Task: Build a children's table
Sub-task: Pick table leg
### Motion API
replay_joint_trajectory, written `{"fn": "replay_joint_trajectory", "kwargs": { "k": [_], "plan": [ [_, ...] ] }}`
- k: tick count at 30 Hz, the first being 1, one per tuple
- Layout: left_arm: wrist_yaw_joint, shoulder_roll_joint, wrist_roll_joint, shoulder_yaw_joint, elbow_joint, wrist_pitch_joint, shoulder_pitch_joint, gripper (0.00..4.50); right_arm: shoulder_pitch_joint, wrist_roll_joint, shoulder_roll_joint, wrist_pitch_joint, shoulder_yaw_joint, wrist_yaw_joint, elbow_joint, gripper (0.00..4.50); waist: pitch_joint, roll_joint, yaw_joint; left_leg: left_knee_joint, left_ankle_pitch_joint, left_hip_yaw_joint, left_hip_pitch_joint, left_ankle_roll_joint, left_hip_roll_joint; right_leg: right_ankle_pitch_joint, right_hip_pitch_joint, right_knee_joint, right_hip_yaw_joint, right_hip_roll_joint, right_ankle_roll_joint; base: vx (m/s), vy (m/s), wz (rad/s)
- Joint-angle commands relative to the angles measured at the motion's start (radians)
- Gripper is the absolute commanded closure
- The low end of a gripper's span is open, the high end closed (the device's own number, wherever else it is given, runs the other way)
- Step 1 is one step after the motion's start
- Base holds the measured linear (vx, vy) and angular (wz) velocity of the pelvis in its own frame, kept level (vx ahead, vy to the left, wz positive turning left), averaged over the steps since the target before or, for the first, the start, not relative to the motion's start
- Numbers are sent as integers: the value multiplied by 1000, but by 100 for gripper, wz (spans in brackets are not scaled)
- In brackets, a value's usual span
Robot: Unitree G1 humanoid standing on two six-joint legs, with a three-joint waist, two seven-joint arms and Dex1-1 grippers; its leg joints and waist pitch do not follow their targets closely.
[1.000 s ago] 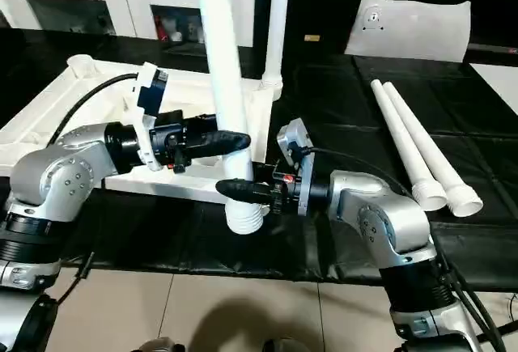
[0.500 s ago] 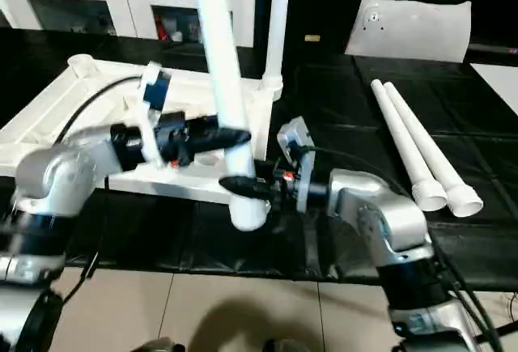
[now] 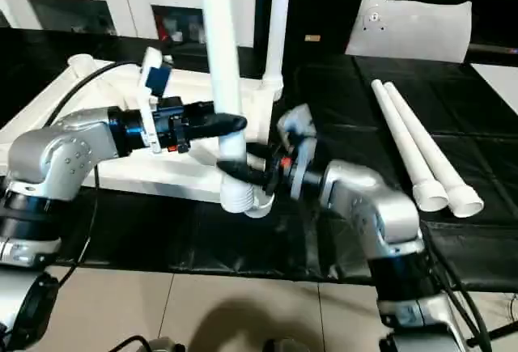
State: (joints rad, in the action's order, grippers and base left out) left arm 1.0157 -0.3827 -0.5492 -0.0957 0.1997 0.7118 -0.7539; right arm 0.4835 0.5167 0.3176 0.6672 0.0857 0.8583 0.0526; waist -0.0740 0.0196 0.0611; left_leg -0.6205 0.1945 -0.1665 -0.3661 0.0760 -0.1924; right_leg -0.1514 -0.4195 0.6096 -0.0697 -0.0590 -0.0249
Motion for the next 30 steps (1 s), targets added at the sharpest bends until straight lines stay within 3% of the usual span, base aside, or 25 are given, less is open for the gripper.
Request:
{"fn": "replay_joint_trajectory", "kwargs": {
  "k": [1,8,11,13,20,27,28,29,30],
  "plan": [
    [34,-10,13,-19,-21,-18,-22,264,20,10,16,13,-1,18,6,104,83,0,3,73,128,4,3,-8,-24,-352,65,-78,46,-70,-127,0,0,0],
    [76,-8,35,-52,-9,-46,-41,264,34,19,45,49,42,95,4,104,78,4,3,73,152,3,4,-10,-24,-410,65,-85,45,-72,-119,0,0,0],
    [95,-5,47,-67,2,-62,-53,264,40,20,55,62,54,125,9,137,81,10,4,72,141,3,2,-11,-23,-418,65,-85,45,-72,-108,0,0,0],
    [102,-4,51,-72,7,-67,-59,264,43,17,60,66,61,137,12,150,81,6,5,72,132,4,3,-11,-24,-405,65,-83,45,-72,-111,0,0,0],
    [126,4,64,-79,25,-82,-77,264,56,-3,76,64,87,164,34,223,81,9,4,71,124,2,1,-13,-24,-388,65,-80,45,-72,-124,0,0,0],
    [139,8,66,-84,32,-88,-83,264,63,-7,68,55,87,170,49,254,82,8,5,70,124,3,1,-14,-23,-397,66,-81,44,-72,-120,0,0,0],
    [139,11,69,-83,36,-91,-86,264,64,-7,66,51,87,174,52,254,81,5,5,71,126,3,1,-13,-24,-396,66,-82,44,-72,-121,0,0,0],
    [139,12,69,-83,38,-91,-87,264,63,-7,65,49,88,176,52,257,82,8,6,70,124,2,1,-14,-24,-391,67,-81,44,-72,-122,0,0,0],
    [139,14,71,-82,40,-92,-88,264,62,-8,64,47,89,177,52,260,82,5,6,70,125,3,1,-13,-24,-389,66,-81,44,-72,-124,0,0,0]
  ]
}}
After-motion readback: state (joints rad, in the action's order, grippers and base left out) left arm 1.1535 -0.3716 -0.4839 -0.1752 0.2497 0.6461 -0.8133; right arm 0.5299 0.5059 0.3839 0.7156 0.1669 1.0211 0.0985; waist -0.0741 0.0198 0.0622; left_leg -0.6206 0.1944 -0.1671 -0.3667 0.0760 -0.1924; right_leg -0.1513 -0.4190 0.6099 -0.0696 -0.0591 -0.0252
